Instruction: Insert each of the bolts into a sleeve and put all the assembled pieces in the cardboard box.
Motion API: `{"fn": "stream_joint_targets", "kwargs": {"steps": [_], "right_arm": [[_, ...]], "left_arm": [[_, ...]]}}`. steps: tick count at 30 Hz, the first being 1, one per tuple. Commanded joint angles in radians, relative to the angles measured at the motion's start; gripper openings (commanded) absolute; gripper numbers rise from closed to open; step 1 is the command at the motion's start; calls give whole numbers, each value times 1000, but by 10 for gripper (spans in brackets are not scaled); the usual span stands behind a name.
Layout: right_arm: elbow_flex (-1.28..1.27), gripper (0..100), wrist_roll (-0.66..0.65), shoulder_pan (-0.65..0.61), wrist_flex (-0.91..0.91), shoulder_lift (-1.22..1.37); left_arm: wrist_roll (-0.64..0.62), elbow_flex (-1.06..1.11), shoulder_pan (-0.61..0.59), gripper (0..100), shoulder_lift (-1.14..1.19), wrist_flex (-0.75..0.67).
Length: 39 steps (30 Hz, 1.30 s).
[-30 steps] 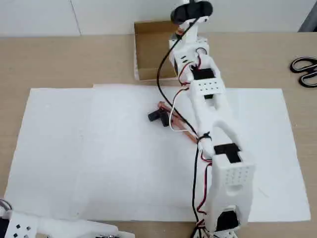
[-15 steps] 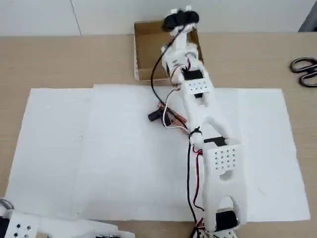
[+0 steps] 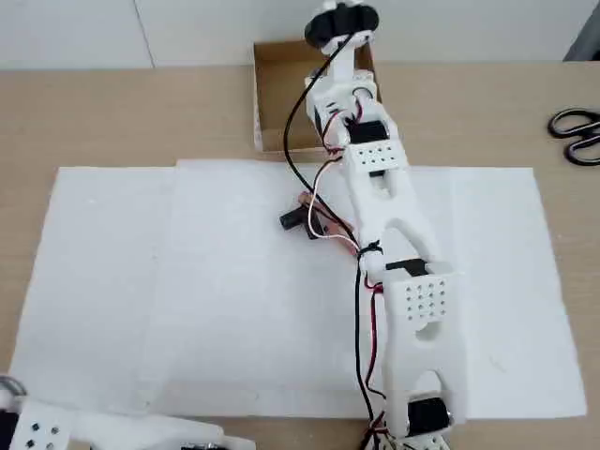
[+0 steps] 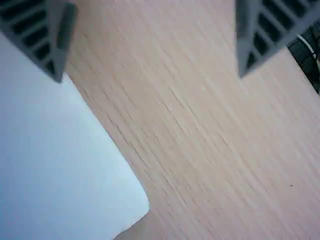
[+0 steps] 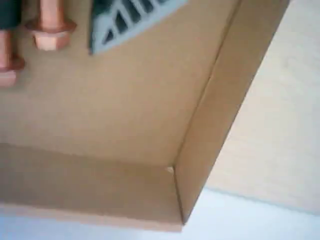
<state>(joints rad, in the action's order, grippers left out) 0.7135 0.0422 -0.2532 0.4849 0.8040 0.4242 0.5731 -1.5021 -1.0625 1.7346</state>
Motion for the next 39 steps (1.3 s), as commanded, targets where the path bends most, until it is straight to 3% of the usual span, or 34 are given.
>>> {"fn": "stream_joint_targets", "kwargs": {"steps": [1, 9, 20, 32, 39], "right_arm": [[91, 151, -9, -8, 168, -150], [91, 151, -8, -8, 552, -417], [89, 151, -6, -67, 1182, -699], [-321, 152, -9, -84, 1187, -901], [-562, 151, -14, -44, 1102, -863]], "left_arm": [[6, -4, -5, 216, -8, 11], [6, -4, 14, 216, -8, 9], [0, -8, 218, 216, -8, 11], [-20, -12, 563, 215, -8, 3], [-20, 1, 712, 215, -2, -12]]}}
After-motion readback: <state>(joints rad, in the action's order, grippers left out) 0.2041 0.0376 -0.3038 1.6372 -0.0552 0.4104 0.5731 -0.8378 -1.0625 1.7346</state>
